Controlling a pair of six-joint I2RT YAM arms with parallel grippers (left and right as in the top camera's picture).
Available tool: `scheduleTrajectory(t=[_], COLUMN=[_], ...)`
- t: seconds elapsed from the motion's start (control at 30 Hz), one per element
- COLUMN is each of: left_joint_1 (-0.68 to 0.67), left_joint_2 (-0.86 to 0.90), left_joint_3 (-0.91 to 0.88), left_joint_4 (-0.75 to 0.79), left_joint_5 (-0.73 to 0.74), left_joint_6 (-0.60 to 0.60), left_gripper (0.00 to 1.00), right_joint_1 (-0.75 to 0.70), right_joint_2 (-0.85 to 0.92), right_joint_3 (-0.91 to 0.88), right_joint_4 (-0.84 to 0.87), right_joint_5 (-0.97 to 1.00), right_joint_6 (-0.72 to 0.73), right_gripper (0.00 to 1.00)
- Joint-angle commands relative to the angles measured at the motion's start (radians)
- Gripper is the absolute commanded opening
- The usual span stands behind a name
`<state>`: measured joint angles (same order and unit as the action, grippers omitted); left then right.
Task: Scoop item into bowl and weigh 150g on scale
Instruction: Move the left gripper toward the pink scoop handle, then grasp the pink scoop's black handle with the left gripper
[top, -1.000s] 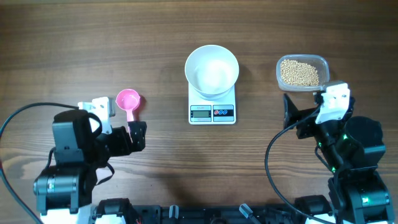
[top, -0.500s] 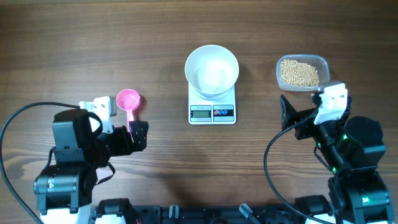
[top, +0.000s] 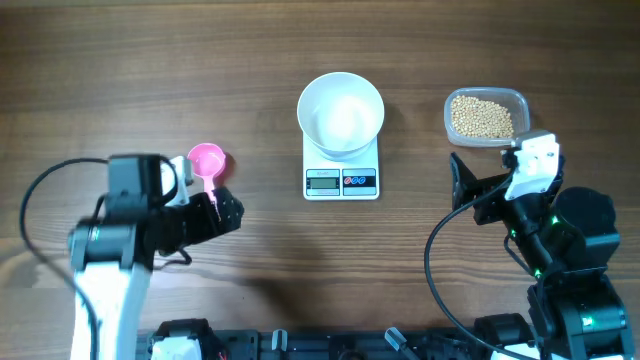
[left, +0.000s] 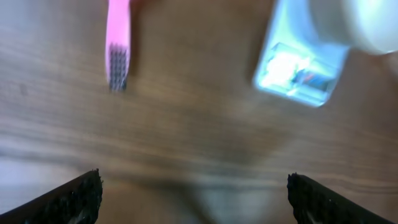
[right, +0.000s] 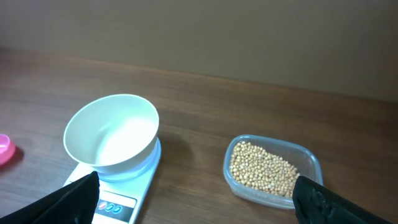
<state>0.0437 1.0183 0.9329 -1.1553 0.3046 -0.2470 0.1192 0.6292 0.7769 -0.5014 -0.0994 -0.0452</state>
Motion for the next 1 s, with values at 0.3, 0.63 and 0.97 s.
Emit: scheduleTrajectory(t=[0.3,0.63,0.97], left_joint_1=[0.004,0.009,0.009], left_joint_2=[0.222,0.24,0.405], left_joint_3=[0.06,0.06,0.06], left_joint_4=[-0.037,0.032,0.145], left_joint_5=[-0.008,-0.256,-0.193], left_joint_6=[-0.027,-0.206,-0.184], left_gripper=[1.0,1.0,0.99], right_joint_1=[0.005,0.005,0.005], right_joint_2=[0.005,0.129,0.183], right_joint_3=[0.015,0.015,0.015], right_joint_4=[-0.064,-0.101,-0.09], right_joint_5=[-0.085,-0.149,-0.191], right_joint_6=[0.073,0.105,0.105], right_gripper=[1.0,1.0,1.0])
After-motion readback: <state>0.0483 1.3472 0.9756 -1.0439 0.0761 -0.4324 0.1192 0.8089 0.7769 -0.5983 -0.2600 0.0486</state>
